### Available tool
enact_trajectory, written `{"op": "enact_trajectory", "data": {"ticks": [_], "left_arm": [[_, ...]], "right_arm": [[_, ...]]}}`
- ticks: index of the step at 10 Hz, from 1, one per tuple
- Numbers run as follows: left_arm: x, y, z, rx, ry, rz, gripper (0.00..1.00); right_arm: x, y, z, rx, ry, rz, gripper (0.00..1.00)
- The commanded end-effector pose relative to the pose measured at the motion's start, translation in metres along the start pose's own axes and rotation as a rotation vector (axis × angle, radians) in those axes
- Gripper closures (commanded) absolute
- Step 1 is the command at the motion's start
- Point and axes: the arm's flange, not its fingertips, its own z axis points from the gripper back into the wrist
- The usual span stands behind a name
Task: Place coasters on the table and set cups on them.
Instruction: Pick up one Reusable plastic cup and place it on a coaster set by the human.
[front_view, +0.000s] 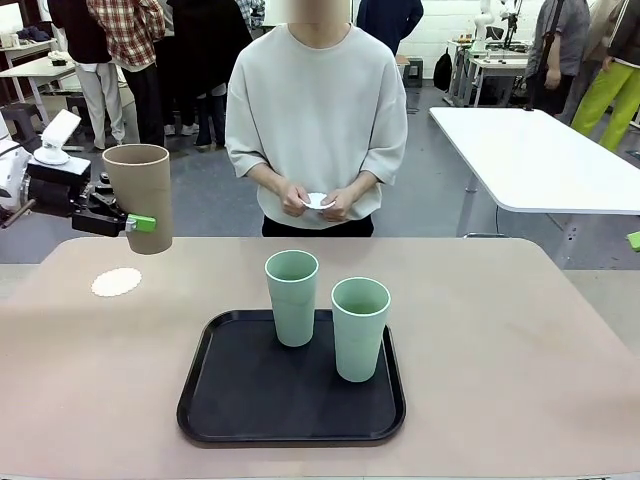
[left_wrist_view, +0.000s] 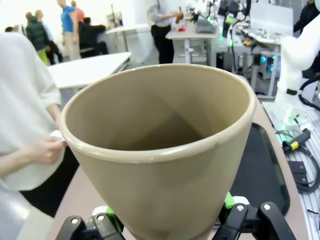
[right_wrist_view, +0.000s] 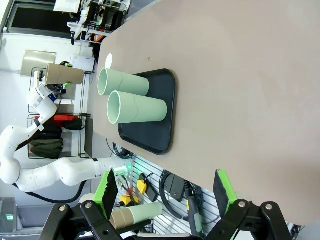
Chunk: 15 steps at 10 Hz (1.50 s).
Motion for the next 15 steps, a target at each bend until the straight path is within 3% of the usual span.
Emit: {"op": "enact_trajectory", "data": {"ticks": [1, 3, 4, 7, 11, 15], "left_arm": [[-0.002, -0.001, -0.001, -0.01, 0.01, -0.002, 0.17], [-0.012, 0.073, 0.024, -0.067, -0.135, 0.088, 0.17], [-0.021, 0.096, 0.038, -0.165, -0.17, 0.11, 0.17], [-0.058, 0.137, 0.069, -0.198, -0.15, 0.038, 0.17], [-0.104, 0.156, 0.079, -0.115, -0.054, -0.138, 0.17], [-0.151, 0.15, 0.096, -0.173, -0.03, -0.099, 0.17]], "right_arm": [[0.0, -0.001, 0.0, 0.017, 0.0, 0.0, 0.0], [0.0, -0.001, 0.0, 0.017, 0.0, 0.0, 0.0], [0.0, -0.001, 0.0, 0.017, 0.0, 0.0, 0.0], [0.0, -0.001, 0.0, 0.017, 0.0, 0.0, 0.0], [0.0, -0.001, 0.0, 0.017, 0.0, 0.0, 0.0], [0.0, -0.001, 0.0, 0.017, 0.0, 0.0, 0.0]]}}
